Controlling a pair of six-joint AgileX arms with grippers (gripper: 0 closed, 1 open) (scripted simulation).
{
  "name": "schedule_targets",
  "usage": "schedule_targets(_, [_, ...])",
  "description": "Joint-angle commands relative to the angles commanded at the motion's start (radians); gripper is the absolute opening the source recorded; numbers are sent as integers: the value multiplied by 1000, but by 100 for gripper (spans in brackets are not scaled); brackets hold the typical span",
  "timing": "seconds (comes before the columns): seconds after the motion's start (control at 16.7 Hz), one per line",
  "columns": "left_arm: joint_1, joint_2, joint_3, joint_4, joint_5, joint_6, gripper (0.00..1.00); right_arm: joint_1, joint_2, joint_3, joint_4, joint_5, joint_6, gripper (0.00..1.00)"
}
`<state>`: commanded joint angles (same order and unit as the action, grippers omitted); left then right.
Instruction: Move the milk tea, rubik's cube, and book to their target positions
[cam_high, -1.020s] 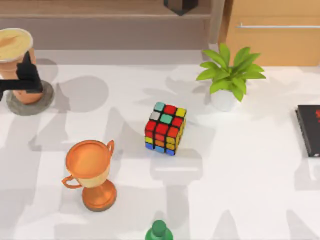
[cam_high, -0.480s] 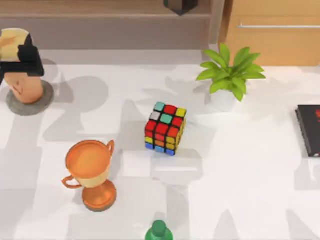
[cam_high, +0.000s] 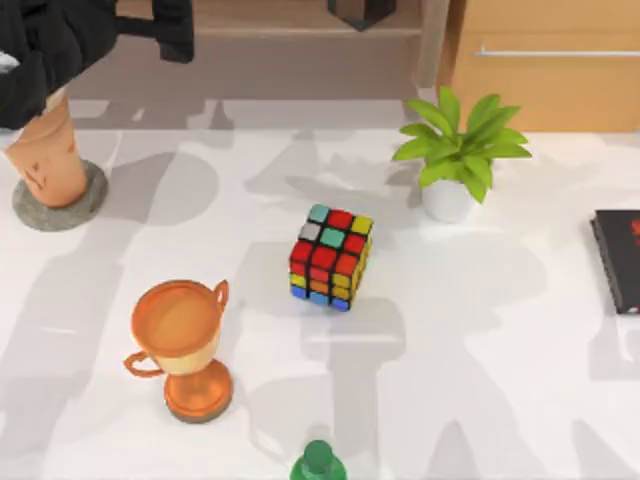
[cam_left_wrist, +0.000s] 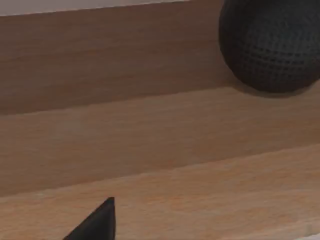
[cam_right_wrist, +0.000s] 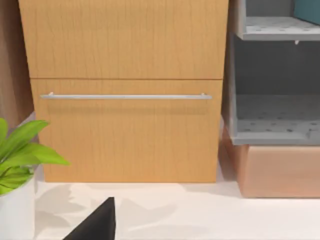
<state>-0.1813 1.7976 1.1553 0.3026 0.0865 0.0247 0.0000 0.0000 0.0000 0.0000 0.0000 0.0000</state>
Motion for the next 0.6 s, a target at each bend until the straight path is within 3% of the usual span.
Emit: schedule_targets(0.6, [-332,382,809,-1229,-26,-164,100,0,0,0,0,0,0,100])
